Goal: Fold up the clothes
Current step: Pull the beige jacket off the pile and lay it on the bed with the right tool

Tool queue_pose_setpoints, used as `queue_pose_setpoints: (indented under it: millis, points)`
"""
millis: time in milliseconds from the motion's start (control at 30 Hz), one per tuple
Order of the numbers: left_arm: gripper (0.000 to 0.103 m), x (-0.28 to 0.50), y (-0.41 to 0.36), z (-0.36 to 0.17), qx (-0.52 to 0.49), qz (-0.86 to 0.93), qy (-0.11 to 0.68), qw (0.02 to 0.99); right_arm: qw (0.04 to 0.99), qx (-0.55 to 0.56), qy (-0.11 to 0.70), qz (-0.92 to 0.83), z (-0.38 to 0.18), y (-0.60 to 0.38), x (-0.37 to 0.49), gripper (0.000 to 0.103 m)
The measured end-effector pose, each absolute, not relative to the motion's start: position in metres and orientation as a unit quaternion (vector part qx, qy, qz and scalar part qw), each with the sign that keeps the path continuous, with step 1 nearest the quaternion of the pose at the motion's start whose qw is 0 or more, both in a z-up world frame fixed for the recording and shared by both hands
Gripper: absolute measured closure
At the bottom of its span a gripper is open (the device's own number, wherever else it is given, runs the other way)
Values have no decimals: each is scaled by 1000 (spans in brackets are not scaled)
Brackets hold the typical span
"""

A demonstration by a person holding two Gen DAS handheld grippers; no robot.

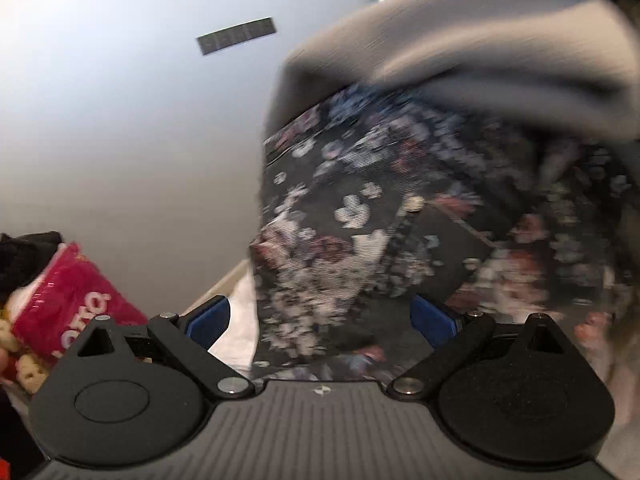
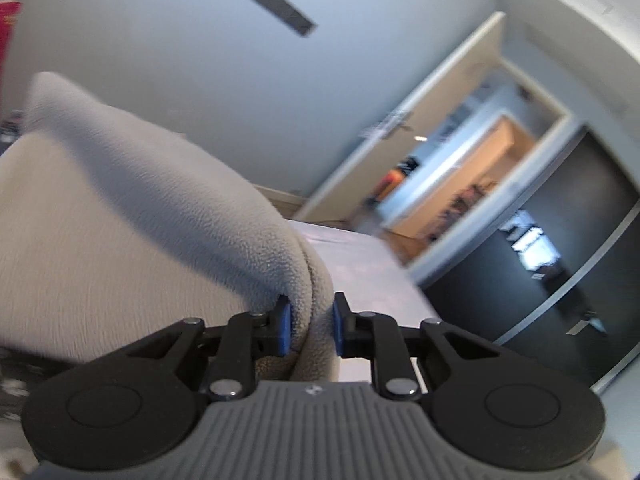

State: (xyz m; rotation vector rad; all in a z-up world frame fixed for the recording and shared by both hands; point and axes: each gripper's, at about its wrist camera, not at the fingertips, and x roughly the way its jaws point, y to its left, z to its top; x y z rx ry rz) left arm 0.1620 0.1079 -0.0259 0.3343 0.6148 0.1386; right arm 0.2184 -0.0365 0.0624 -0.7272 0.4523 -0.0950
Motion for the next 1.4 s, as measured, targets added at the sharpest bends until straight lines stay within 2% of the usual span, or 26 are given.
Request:
queue_pose_setpoints:
  millis: [267, 433, 500, 633, 733, 833, 1067, 1200, 1400]
  points:
    - [4, 163, 105, -26, 176, 86, 305, 932, 901, -299, 239, -203, 115, -159, 191, 83]
    - [7, 162, 100, -20, 189, 93, 296, 932, 887, -248, 276, -275, 119, -268, 123, 83]
    - [9, 157, 95, -15, 199, 110, 280, 933, 877, -212, 309, -300, 106, -309, 94, 82]
    - [9, 129, 72, -1, 200, 92, 248, 943, 862, -145, 383, -300, 62, -364, 33, 73]
    - [9, 112, 47, 10, 199, 57, 233, 950, 851, -112, 428, -282, 25, -390, -15, 72]
    - [9, 99, 16, 18, 188, 0, 238, 953, 851, -115, 434, -272, 4, -399, -59, 61]
    - [9, 68, -83, 6, 208, -146, 236, 938, 870, -26, 414, -265, -30, -430, -150, 49]
    - [9, 54, -147, -20, 208, -221, 250, 919, 877, 22, 403, -262, -55, -448, -180, 48]
    - [9, 34, -238, -64, 202, -317, 326, 868, 883, 106, 369, -270, -81, -494, -206, 44]
